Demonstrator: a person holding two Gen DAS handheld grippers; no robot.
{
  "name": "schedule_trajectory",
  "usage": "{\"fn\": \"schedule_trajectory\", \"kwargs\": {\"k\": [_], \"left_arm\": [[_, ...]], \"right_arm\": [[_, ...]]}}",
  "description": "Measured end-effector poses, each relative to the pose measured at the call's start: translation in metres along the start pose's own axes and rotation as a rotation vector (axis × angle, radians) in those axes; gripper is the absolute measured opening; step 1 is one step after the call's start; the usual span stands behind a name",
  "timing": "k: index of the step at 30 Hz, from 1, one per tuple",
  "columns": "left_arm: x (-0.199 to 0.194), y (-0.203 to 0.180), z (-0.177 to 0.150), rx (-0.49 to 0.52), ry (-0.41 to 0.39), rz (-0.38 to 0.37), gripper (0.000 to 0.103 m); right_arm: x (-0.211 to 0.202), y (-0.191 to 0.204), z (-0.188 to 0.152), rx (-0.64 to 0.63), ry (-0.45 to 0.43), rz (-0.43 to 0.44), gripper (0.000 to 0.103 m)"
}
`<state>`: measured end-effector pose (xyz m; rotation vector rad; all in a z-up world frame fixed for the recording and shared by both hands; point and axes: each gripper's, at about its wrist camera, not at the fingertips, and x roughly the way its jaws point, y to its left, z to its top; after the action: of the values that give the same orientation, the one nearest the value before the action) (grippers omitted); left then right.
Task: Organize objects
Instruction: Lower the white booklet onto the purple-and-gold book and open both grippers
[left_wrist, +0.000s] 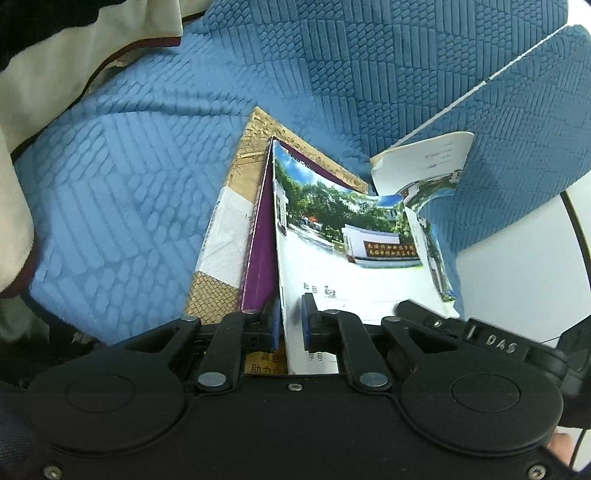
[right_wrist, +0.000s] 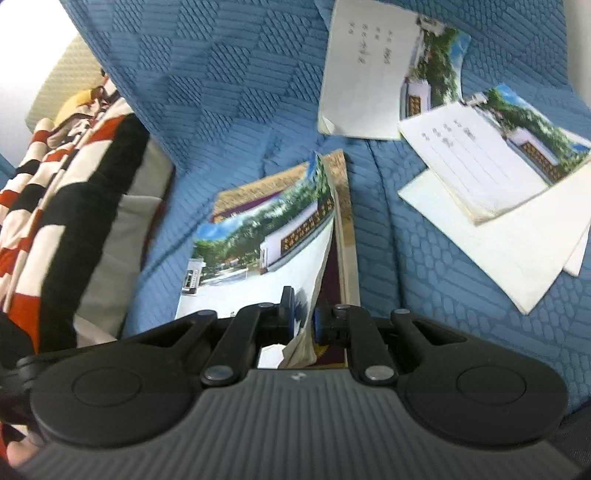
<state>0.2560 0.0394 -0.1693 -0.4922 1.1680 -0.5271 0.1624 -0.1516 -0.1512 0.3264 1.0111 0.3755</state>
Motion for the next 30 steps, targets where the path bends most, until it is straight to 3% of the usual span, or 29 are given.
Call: {"fn": "schedule_trajectory", "kwargs": {"k": [10,12,13,14,16,17,18,23,30], "left_arm": [[-0.004,-0.006,0.007,0.035,0.017,0.028,0.013],[-0.010,-0.014,0.008,0.069,0.014,0.054,0.019],[-0.014,-0.019,0.008,0.084,0.006,0.061,0.028],[-0.018,-0.023,0.009,0.101,-0.003,0.063,0.036],[-0.028,-0.034,0.010,0.133,-0.024,0.054,0.037],[-0.034,-0.040,0.011,0.150,-0.036,0.052,0.040],[-0.040,-0.046,0.011,0.165,-0.049,0.051,0.041],[-0.074,-0.079,0.011,0.234,-0.114,0.014,0.056],[-0.123,-0.126,0.003,0.306,-0.193,-0.042,0.078]], "right_arm": [[0.004,-0.003,-0.008,0.010,0.028,0.008,0.014],[0.002,-0.003,-0.007,0.011,0.035,0.014,0.019],[0.002,-0.003,-0.006,0.012,0.041,0.016,0.022],[0.001,-0.003,-0.005,0.013,0.047,0.017,0.031],[-0.003,-0.002,-0.004,0.010,0.048,0.015,0.056],[-0.007,-0.002,-0.004,0.006,0.039,0.016,0.074],[-0.011,-0.001,-0.003,0.001,0.024,0.016,0.082],[-0.041,0.006,0.005,-0.030,-0.045,0.026,0.080],[-0.113,0.027,0.016,-0.141,-0.214,0.018,0.080]]}}
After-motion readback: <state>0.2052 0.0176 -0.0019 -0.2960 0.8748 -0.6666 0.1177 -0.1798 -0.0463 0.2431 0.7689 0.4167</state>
